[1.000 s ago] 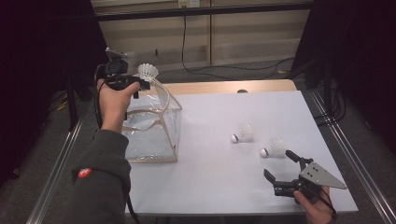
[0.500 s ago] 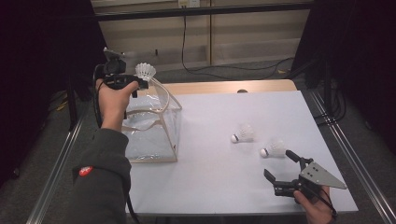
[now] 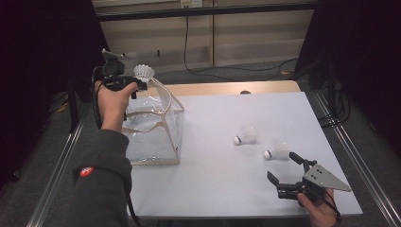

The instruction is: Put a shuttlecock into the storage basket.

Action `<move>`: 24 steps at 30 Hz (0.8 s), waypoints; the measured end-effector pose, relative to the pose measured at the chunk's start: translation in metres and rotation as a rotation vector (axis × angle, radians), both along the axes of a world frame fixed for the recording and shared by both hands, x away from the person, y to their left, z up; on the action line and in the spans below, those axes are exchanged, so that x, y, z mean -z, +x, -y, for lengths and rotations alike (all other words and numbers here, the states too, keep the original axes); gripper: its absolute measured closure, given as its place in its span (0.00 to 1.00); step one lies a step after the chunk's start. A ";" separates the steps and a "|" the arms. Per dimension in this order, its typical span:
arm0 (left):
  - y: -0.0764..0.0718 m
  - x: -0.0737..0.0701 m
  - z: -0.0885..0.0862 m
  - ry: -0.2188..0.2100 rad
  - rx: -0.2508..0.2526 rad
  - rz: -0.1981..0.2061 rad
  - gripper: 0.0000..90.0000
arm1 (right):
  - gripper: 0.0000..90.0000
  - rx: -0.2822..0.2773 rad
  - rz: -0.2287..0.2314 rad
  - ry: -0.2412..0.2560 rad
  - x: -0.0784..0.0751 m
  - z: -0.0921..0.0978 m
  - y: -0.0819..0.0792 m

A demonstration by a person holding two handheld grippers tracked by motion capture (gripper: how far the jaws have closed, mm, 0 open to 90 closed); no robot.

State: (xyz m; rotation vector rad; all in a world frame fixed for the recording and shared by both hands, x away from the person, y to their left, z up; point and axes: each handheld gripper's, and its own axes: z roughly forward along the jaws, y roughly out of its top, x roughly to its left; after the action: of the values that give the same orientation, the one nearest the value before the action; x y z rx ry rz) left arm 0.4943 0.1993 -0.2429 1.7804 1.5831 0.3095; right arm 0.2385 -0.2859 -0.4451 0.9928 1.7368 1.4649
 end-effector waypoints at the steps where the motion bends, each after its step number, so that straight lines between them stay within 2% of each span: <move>1: 0.000 0.000 0.000 -0.002 0.000 -0.001 0.73 | 0.01 0.000 0.000 0.000 0.000 0.000 0.000; 24: 0.008 0.010 -0.004 0.018 -0.037 -0.019 0.73 | 0.01 -0.001 0.001 0.002 0.000 0.001 0.000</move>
State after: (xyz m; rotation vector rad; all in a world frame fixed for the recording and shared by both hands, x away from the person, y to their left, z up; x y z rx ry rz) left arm 0.5023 0.2032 -0.2530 1.7744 1.6329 0.3256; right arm 0.2384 -0.2864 -0.4453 0.9920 1.7360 1.4679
